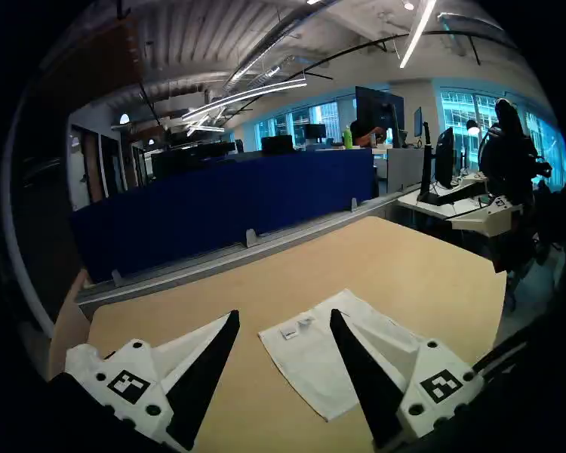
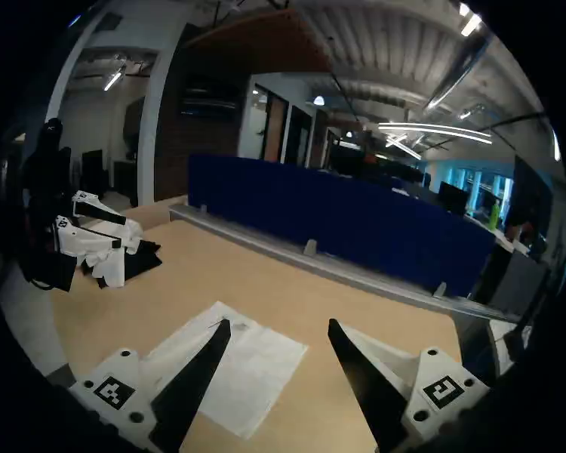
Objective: Fold towel
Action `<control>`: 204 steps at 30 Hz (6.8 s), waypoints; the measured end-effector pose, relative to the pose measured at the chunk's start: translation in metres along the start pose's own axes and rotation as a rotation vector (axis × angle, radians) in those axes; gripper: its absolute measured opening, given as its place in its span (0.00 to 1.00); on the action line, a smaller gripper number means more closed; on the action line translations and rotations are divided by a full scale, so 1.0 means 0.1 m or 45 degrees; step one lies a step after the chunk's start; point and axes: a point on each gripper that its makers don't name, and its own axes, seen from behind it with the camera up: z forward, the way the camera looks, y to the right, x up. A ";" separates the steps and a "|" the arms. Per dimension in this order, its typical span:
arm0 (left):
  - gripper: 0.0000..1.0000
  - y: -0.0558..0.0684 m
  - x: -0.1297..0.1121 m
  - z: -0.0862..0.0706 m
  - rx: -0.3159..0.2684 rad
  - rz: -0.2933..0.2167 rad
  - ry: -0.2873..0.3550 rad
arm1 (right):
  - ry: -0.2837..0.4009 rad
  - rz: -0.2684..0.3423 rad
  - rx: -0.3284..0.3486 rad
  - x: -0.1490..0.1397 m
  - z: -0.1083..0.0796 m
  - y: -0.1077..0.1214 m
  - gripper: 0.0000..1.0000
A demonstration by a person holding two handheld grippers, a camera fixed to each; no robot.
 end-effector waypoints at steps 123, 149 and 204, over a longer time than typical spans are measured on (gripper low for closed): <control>0.09 0.94 -2.01 0.06 -0.162 -0.169 -0.589 | -0.439 0.186 0.227 -1.92 -0.09 -0.53 0.14; 0.09 0.44 -2.00 1.06 -0.118 -0.258 -0.687 | -0.441 0.185 0.144 -1.78 1.08 0.07 0.14; 0.94 0.02 -2.31 1.40 0.018 -0.263 -0.723 | -0.496 0.223 -0.030 -2.24 1.29 0.31 0.87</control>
